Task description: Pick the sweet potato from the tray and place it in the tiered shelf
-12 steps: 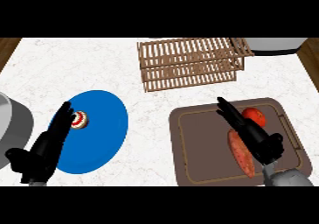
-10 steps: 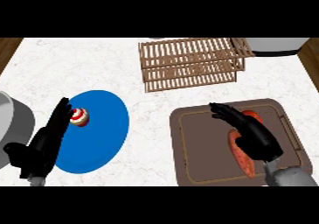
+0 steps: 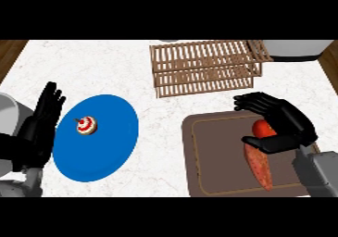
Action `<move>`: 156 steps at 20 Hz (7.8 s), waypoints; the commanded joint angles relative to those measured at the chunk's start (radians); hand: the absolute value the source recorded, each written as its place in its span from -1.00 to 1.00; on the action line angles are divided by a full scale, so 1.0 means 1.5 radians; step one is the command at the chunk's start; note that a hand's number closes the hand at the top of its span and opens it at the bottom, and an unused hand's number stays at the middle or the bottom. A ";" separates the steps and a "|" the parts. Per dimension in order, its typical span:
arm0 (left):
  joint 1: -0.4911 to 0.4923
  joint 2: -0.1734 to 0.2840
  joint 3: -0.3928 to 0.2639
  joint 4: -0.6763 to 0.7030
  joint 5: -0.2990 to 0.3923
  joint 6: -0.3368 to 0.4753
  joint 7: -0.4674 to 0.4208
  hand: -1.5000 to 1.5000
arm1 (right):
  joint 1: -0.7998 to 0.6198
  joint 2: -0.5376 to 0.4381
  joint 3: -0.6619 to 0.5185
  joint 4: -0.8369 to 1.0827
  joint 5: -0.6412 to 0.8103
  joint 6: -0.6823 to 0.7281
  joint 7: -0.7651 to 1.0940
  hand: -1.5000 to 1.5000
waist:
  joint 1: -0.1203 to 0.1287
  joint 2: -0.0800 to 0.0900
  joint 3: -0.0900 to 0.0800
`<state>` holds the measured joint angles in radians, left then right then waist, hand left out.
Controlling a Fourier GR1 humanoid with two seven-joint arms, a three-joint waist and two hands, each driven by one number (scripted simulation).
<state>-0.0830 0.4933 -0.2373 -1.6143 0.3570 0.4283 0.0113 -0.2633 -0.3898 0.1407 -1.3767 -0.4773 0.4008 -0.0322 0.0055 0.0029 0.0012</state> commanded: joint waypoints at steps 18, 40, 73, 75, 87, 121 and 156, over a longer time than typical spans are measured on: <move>0.011 -0.017 0.012 -0.006 -0.025 -0.002 0.008 0.00 | -0.118 -0.314 0.001 -0.294 0.235 0.305 0.063 -1.00 | -0.004 -0.007 -0.002; 0.017 -0.082 0.040 -0.011 -0.093 -0.034 0.013 0.00 | 0.062 -0.211 0.159 -0.328 0.773 0.140 0.048 -1.00 | -0.001 -0.002 -0.001; 0.007 -0.175 0.154 -0.017 -0.196 -0.132 0.071 0.00 | 0.041 0.003 0.122 -0.012 1.040 0.057 -0.159 -1.00 | -0.001 -0.002 -0.001; -0.001 -0.153 0.162 -0.067 -0.182 -0.146 0.130 0.00 | 0.038 -0.042 0.121 -0.005 1.051 0.071 -0.198 1.00 | -0.001 -0.002 -0.001; 0.014 -0.188 0.149 -0.053 -0.211 -0.140 0.082 0.00 | 0.070 0.170 0.120 -0.031 1.153 -0.029 0.059 1.00 | -0.006 -0.003 -0.002; -0.004 -0.194 0.176 -0.021 -0.210 -0.166 0.104 0.00 | -0.221 0.252 0.108 -0.397 0.982 -0.130 0.745 1.00 | -0.005 -0.002 -0.001; -0.008 -0.207 0.192 -0.089 -0.231 -0.193 0.150 0.00 | -0.525 0.243 -0.224 0.456 0.827 -0.590 0.252 -1.00 | 0.012 0.002 -0.001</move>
<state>-0.0948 0.1726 0.0522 -1.6944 0.0107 0.1445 0.1782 -0.9976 -0.0321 -0.1635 -0.8055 0.8015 -0.4555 0.3983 0.0209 0.0050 0.0002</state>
